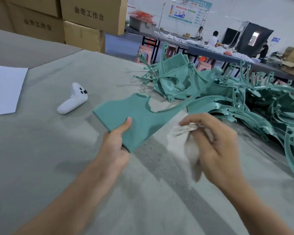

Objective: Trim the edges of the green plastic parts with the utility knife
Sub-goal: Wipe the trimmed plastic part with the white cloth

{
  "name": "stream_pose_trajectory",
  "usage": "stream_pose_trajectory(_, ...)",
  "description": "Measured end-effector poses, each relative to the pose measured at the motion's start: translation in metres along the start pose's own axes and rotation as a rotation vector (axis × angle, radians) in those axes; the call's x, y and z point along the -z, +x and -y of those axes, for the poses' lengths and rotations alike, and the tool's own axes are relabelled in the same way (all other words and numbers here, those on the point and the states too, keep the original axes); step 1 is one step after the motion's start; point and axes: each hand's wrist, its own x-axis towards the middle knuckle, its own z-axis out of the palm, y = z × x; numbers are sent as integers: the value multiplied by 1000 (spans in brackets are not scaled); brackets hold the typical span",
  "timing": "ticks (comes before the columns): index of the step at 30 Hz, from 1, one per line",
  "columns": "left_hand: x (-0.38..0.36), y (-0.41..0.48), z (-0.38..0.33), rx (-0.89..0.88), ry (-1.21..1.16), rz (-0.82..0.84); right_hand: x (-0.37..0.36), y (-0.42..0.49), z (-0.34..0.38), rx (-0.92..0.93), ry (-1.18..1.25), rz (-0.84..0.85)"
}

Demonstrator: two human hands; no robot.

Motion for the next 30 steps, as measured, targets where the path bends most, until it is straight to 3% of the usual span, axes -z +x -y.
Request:
stream_pose_trajectory(4,-3,-5,-2,173,-100,-88,20,24,-10,-464,342,-379)
stream_pose_trajectory(7,-5,-9,1,217,-71,-73,26,57,-4,-533,435,-468)
stream_pose_trajectory(15,-8,-15,5,199,-74,35,-44,75,0,-496,234,-233)
stream_pose_trajectory(22,-6,-15,6,249,-88,136,-109,31,19,-592,343,-203)
stream_pose_trajectory(27,20,-12,1,205,33,11,-129,8,50,-577,350,15)
stream_pose_trajectory(30,5,-18,-6,181,13,44,-118,11,50,-570,358,-20)
